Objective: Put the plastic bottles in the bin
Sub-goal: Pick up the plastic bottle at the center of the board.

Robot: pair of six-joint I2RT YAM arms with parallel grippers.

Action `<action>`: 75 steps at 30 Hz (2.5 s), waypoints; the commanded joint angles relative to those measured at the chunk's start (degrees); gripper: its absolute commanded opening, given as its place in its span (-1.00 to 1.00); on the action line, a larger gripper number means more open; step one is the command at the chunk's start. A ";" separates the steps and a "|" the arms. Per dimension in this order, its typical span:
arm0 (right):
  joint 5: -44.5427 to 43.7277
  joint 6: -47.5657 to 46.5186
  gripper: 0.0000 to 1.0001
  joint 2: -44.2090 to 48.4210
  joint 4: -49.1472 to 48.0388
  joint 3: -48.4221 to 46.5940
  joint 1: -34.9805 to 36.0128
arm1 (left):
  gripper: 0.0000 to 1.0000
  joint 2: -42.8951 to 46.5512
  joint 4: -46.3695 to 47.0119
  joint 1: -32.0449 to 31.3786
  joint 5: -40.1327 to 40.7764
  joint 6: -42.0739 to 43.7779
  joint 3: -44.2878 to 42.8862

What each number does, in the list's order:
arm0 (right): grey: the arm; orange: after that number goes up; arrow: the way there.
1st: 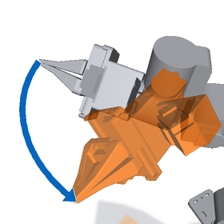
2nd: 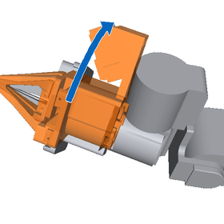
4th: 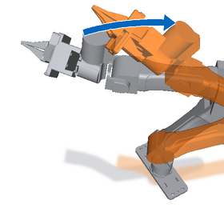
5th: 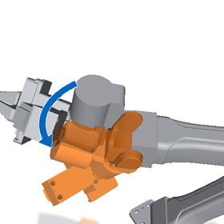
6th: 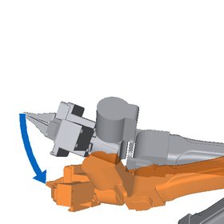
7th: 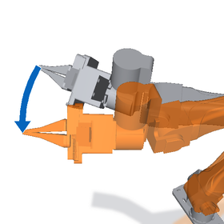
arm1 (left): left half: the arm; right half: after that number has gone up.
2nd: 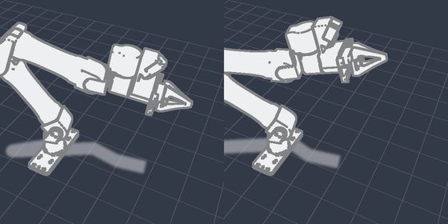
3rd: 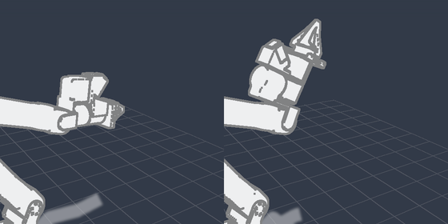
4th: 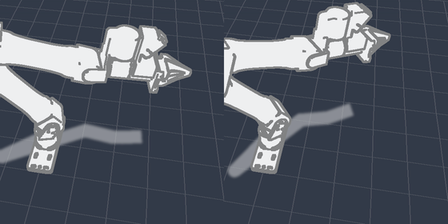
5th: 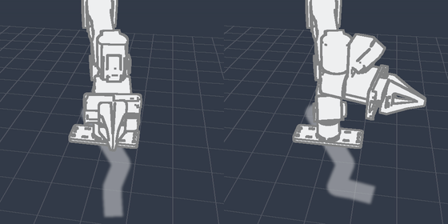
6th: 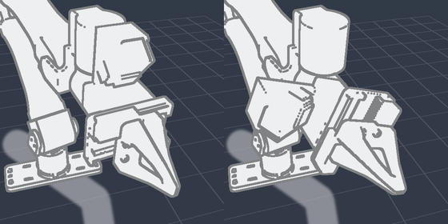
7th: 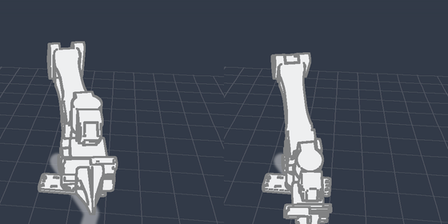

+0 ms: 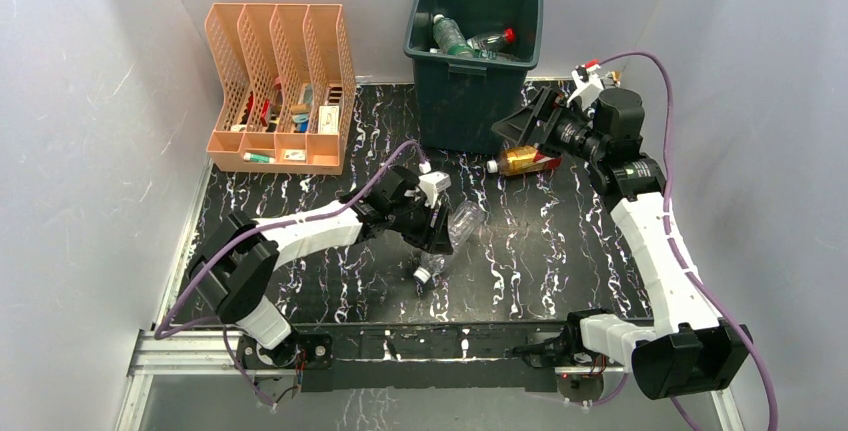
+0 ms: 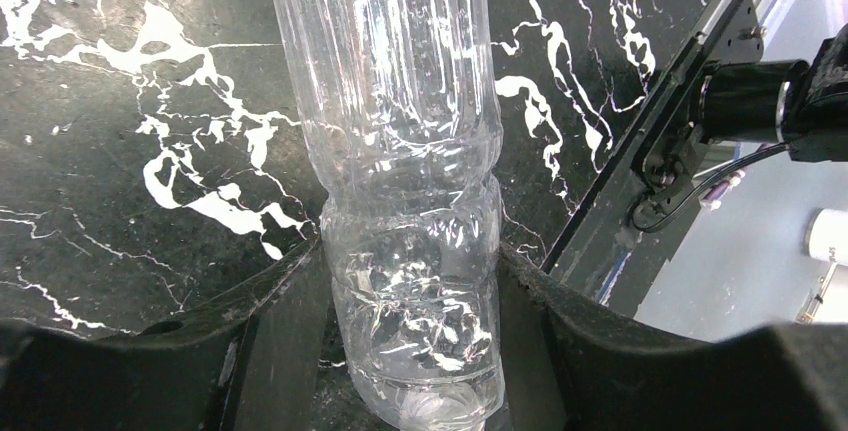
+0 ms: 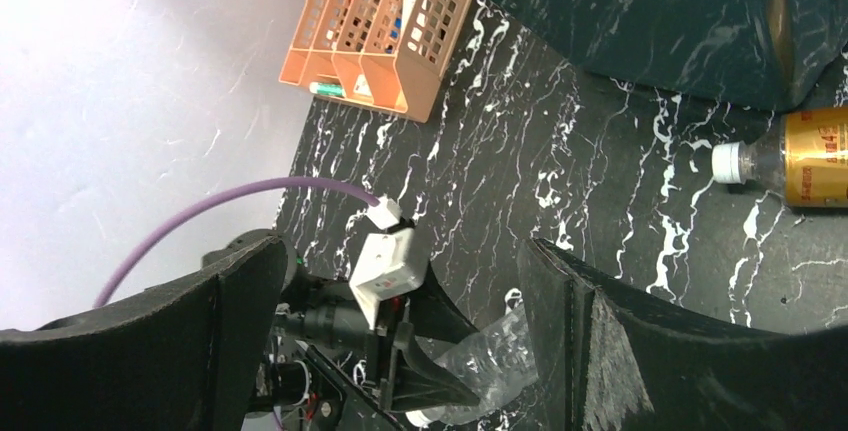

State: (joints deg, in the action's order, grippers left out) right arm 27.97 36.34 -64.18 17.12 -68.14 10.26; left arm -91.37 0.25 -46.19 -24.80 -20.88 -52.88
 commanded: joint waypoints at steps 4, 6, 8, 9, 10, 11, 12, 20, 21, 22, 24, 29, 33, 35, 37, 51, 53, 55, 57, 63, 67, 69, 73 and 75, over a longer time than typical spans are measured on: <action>-0.43 -1.53 0.93 0.71 -0.21 1.59 0.11 | 0.00 5.66 -1.49 1.67 0.39 -1.43 -0.03; -0.37 -1.62 0.93 0.85 0.24 2.14 0.06 | 0.00 6.16 -2.04 1.95 0.84 -1.61 -0.28; -0.37 -1.62 0.93 1.11 0.51 2.66 0.05 | 0.00 6.65 -2.27 2.20 1.28 -1.95 -0.38; -0.32 -1.54 0.93 1.28 0.59 2.92 0.10 | 0.00 6.91 -2.32 2.36 1.35 -2.24 -0.35; -0.36 -1.56 0.93 1.41 0.69 3.25 0.05 | 0.00 7.13 -2.29 2.48 1.33 -2.41 -0.30; -0.29 -1.54 0.93 1.57 0.77 3.58 0.06 | 0.00 7.37 -2.21 2.63 1.42 -2.69 -0.21; -0.16 -1.57 0.93 1.71 0.80 3.95 0.10 | 0.00 7.62 -2.19 2.68 1.51 -2.89 -0.15; 0.91 -1.00 0.93 1.96 -0.45 7.06 0.04 | 0.01 9.63 -2.45 3.46 1.43 -3.84 -0.03; 1.15 -0.86 0.93 1.96 -0.77 7.37 0.05 | 0.01 9.79 -2.44 3.55 1.23 -3.94 -0.16; 1.29 -0.77 0.93 1.96 -1.05 7.74 0.10 | 0.01 9.89 -2.44 3.64 0.99 -3.98 -0.34; 1.50 -0.60 0.93 1.96 -1.58 8.45 0.08 | 0.01 9.90 -2.45 3.74 0.70 -4.07 -0.75; 2.30 0.01 0.93 1.96 -2.90 9.66 0.07 | 0.02 10.06 -1.57 4.26 -0.24 -4.66 -1.01; 3.07 0.52 0.93 1.88 -3.54 9.96 0.11 | 0.02 9.81 -0.91 4.62 -1.37 -5.39 -1.24; 3.30 0.61 0.93 1.95 -3.24 9.96 0.10 | 0.02 9.89 -0.74 4.88 -1.80 -5.78 -1.60; 4.27 1.61 0.93 1.30 -4.52 10.59 0.16 | 0.02 9.89 -0.02 5.14 -2.65 -6.44 -1.80; 5.09 8.04 0.91 -3.39 -13.11 17.25 5.67 | 0.03 7.44 9.81 6.56 -9.40 -13.59 -4.25; 4.84 8.04 0.91 -3.95 -12.89 17.32 6.26 | 0.04 7.43 9.54 6.56 -9.51 -13.36 -4.95; 4.58 8.28 0.91 -4.57 -13.00 17.25 6.78 | 0.04 7.46 9.51 6.51 -9.47 -13.18 -5.27; 4.40 8.84 0.91 -5.22 -13.62 17.19 7.40 | 0.05 7.45 9.66 6.56 -9.65 -13.06 -5.60; 4.38 10.11 0.88 -6.97 -15.96 16.99 9.89 | 0.06 7.50 11.62 6.56 -10.03 -13.97 -4.70; 4.20 10.59 0.79 -7.22 -16.83 17.41 11.06 | 0.08 7.18 13.37 6.56 -10.64 -14.77 -4.05; 4.12 10.70 0.66 -7.14 -17.10 17.42 11.11 | 0.11 7.14 13.92 6.56 -11.00 -15.08 -3.84; 3.71 10.80 0.34 -6.55 -17.21 17.58 11.27 | 0.32 7.82 12.95 6.56 -10.93 -14.68 -3.72; 3.42 10.69 0.22 -6.31 -16.97 17.38 11.22 | 0.45 8.51 11.21 6.60 -10.21 -14.02 -3.74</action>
State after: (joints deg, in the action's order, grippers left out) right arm 31.77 47.03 -71.75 2.85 -50.11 21.19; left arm -84.55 11.90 -39.86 -34.02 -35.62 -56.34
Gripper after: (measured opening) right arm 0.675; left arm 0.675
